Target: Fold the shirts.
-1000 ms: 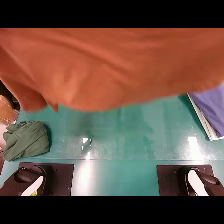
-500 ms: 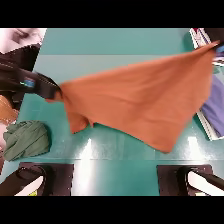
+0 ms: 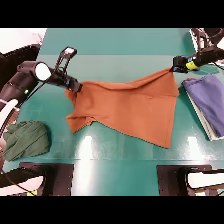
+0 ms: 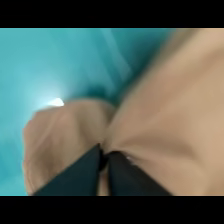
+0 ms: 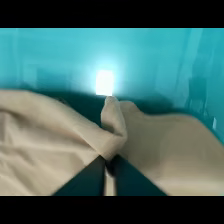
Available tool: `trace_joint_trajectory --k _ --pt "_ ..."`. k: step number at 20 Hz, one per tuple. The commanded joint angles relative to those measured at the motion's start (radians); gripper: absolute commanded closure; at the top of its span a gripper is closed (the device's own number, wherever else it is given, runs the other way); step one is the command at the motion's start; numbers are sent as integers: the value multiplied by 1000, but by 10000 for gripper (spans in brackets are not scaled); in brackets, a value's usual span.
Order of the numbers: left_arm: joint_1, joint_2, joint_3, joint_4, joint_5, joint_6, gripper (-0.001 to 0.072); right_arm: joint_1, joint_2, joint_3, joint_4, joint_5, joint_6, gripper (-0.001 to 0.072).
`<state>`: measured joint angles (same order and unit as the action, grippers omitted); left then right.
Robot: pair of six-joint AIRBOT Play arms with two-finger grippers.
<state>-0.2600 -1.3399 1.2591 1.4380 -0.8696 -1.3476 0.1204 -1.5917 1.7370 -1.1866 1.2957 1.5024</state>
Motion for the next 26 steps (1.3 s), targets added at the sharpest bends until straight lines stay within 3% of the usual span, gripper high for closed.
trace_joint_trajectory --k 1,2,5,9,13,16,22,26 --pt "14 -47 79 72 154 -32 308 7 -43 98 -7 2 16 425" --pt "34 -47 100 74 132 -62 282 4 -43 121 -9 27 15 395" --pt "142 -45 140 64 -61 -123 283 -19 -10 114 2 117 9 396" --pt "301 -45 49 -122 -243 -90 282 -71 120 -99 109 101 -28 396" --pt "408 -46 -121 -208 -225 -71 282 -92 264 -321 147 48 -50 396" --pt "451 -51 -213 -304 -203 20 282 -92 338 -424 149 5 -53 397" --pt "446 -80 -285 -422 -159 100 283 -92 391 -481 150 -13 -53 397" --pt "404 -123 -285 -451 -148 100 284 -92 391 -482 190 -13 -53 397"
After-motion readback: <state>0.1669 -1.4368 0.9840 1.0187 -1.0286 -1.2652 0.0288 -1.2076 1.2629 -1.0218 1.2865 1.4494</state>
